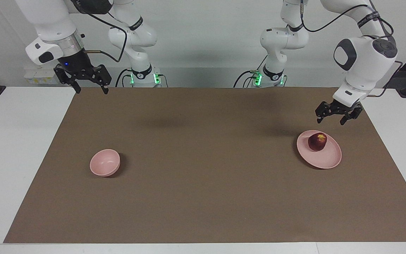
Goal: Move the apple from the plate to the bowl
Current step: 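Reach the left gripper down to the red apple on the plate and grasp it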
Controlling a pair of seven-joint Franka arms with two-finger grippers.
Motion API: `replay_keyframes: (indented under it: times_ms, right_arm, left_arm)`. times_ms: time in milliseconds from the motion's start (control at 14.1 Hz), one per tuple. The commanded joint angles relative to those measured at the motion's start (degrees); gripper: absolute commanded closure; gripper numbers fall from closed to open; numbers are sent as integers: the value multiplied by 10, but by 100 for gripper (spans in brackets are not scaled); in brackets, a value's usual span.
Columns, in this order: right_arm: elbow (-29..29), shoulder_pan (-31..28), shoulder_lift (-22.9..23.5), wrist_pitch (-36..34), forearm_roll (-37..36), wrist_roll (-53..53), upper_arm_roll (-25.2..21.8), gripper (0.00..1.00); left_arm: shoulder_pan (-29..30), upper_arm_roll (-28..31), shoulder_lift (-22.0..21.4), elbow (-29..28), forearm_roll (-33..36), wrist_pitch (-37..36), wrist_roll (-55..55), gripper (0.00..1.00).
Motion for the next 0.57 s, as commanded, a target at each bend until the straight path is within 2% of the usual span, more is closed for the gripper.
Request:
replay_keyframes:
  times_ms: [0,496]
  right_arm:
    - [-10,-2,-8,9,1,-12,2,0]
    - [-10,-7,-8,9,0,-12,1,0]
  left_arm:
    - [-1,4,2,-53,4,65,8,0]
    - [11,3,83,-85,4,208,7,0]
